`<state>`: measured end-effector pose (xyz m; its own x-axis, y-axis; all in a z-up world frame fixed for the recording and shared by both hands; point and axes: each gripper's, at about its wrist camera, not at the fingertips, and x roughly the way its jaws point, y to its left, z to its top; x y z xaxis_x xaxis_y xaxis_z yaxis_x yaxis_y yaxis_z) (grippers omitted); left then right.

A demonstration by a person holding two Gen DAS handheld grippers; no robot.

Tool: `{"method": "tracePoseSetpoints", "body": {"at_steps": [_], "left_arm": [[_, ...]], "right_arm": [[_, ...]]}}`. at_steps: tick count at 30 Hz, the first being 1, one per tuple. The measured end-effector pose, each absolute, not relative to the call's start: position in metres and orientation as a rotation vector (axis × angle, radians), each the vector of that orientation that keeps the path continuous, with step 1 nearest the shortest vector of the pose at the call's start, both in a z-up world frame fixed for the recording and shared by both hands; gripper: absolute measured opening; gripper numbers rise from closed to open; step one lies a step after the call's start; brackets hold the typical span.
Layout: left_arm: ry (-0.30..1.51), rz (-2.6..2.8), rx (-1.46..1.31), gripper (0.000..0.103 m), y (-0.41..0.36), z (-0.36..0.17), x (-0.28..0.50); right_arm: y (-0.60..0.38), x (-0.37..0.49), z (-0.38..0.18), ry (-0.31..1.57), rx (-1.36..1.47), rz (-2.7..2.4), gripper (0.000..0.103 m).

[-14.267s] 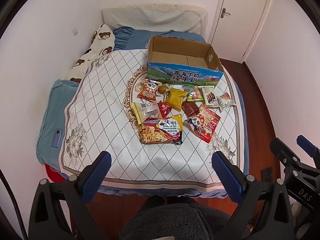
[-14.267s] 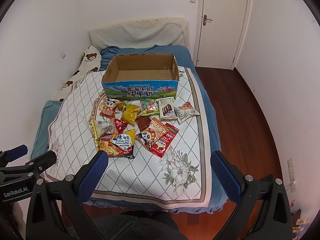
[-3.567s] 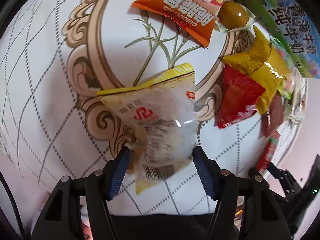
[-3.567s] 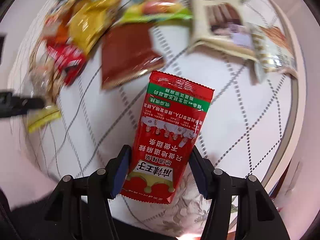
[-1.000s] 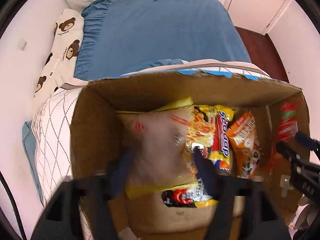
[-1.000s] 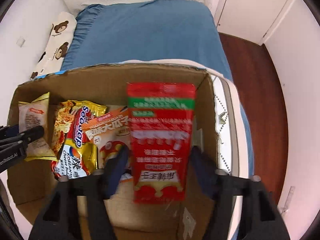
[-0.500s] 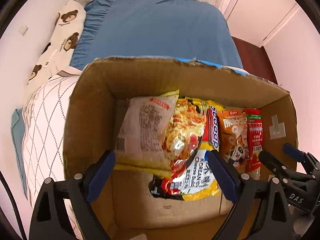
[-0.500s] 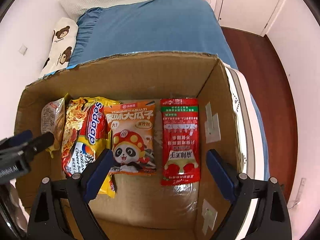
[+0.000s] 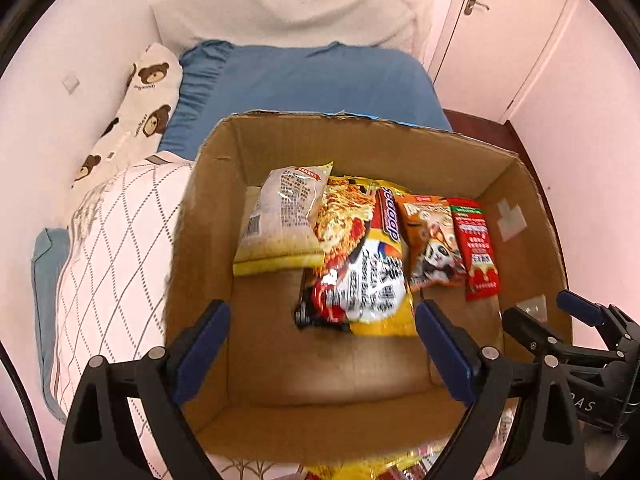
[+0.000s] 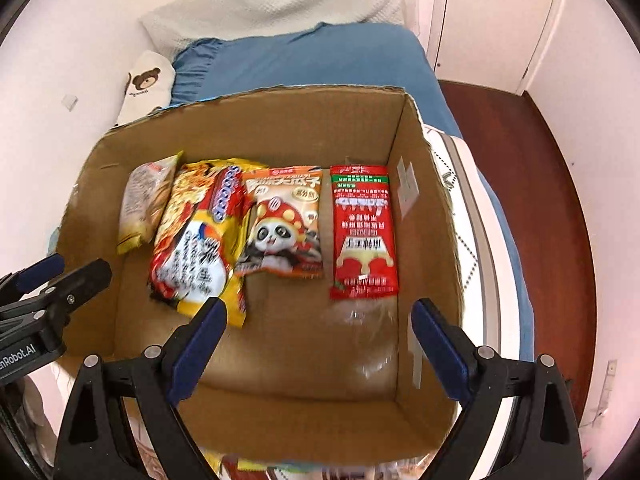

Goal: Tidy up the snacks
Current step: 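Grasp the yellow packet with left tool while right tool grasps Franzzi cookie pack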

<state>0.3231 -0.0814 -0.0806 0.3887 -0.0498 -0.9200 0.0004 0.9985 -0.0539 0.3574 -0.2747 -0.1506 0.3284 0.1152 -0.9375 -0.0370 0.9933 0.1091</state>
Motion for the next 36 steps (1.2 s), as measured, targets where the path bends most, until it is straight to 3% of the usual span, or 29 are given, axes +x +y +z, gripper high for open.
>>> {"method": "tracePoseSetpoints", "body": {"at_steps": [15,24,29,30,33,36], "left_arm": [[0.970,-0.062,-0.032,0.095,-0.095,-0.007,0.227],[0.940,-0.073,-0.049,0.095,-0.096,0.009,0.194],[1.047,-0.066,-0.020,0.095,-0.093,-0.029,0.182],[1.099,-0.073,0.001,0.095,-0.094,-0.047,0.182],[1.231,-0.108,0.069,0.095,-0.101,-0.094,0.186],[1.386,-0.159,0.121,0.095,-0.111,-0.147,0.195]], "right_arm": [[-0.284,0.263,-0.066,1.018,0.084,0.106,0.096],[-0.290,0.222,-0.046,0.980,0.141,0.128,0.096],[-0.300,0.208,-0.071,1.039,0.212,0.142,0.095],[-0.304,0.205,-0.082,1.060,0.232,0.140,0.093],[-0.311,0.203,-0.119,1.142,0.258,0.128,0.070],[-0.317,0.203,-0.157,1.220,0.265,0.111,0.070]]}}
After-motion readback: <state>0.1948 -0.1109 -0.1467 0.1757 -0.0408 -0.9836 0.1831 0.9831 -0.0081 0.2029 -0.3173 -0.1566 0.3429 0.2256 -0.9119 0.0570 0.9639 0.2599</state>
